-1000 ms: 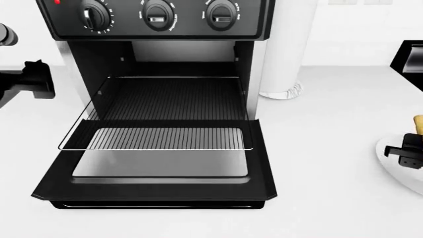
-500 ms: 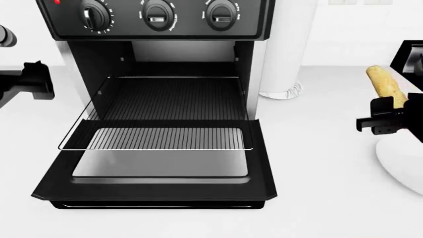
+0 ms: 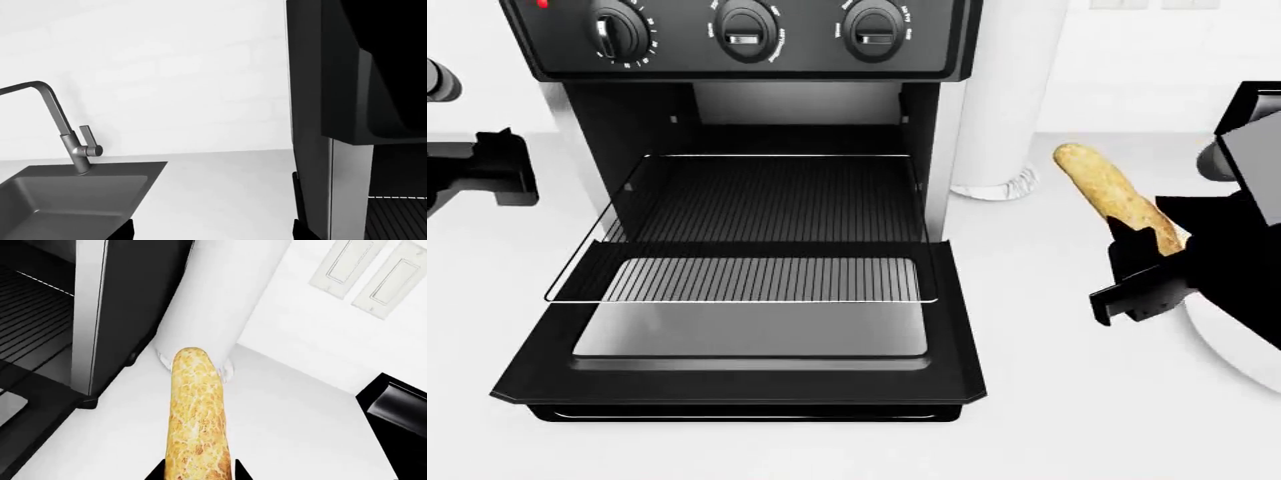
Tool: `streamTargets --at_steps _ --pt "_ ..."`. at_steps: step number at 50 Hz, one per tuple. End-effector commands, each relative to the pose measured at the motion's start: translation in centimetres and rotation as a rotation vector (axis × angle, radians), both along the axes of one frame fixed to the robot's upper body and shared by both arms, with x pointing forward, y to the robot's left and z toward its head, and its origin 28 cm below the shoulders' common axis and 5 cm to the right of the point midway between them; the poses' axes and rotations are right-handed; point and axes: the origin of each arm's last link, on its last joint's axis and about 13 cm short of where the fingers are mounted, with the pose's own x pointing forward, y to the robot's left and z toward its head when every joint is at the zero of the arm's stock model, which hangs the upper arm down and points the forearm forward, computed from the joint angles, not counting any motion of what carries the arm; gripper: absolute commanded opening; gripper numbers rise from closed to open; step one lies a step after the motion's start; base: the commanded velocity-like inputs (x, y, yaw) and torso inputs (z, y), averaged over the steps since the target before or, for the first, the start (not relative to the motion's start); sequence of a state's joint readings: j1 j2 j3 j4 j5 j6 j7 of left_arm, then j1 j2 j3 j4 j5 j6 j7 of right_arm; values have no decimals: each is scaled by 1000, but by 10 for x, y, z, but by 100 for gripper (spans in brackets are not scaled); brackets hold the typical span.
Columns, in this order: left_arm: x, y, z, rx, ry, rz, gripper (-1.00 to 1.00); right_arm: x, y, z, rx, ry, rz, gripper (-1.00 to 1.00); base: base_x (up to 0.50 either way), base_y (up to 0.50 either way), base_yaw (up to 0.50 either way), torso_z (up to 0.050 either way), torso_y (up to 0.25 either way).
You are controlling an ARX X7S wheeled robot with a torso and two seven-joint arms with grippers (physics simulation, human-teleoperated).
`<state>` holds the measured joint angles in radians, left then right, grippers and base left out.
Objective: Place the baguette on the rack of the toaster oven.
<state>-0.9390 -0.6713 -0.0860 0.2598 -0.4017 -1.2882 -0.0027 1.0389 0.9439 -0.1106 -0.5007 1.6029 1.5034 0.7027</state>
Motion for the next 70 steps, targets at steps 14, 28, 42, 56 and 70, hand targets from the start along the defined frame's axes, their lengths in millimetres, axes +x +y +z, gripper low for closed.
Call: streamTargets --at_steps 14,28,42,56,70 --pt "-3 1 -6 -21 4 -13 100 4 43 40 45 37 234 -100 0 0 0 0 0" --pt "-3 1 -8 -27 1 -15 100 2 66 39 55 93 349 -100 0 0 0 0 0" --pt "-3 1 -9 -30 -2 -15 100 9 84 42 58 111 413 -100 0 0 0 0 0" --pt "-5 1 -7 -24 1 -15 100 43 108 55 70 165 486 -100 0 0 0 0 0" --pt "-2 2 -11 -29 7 -14 100 47 120 56 75 199 552 -100 0 0 0 0 1"
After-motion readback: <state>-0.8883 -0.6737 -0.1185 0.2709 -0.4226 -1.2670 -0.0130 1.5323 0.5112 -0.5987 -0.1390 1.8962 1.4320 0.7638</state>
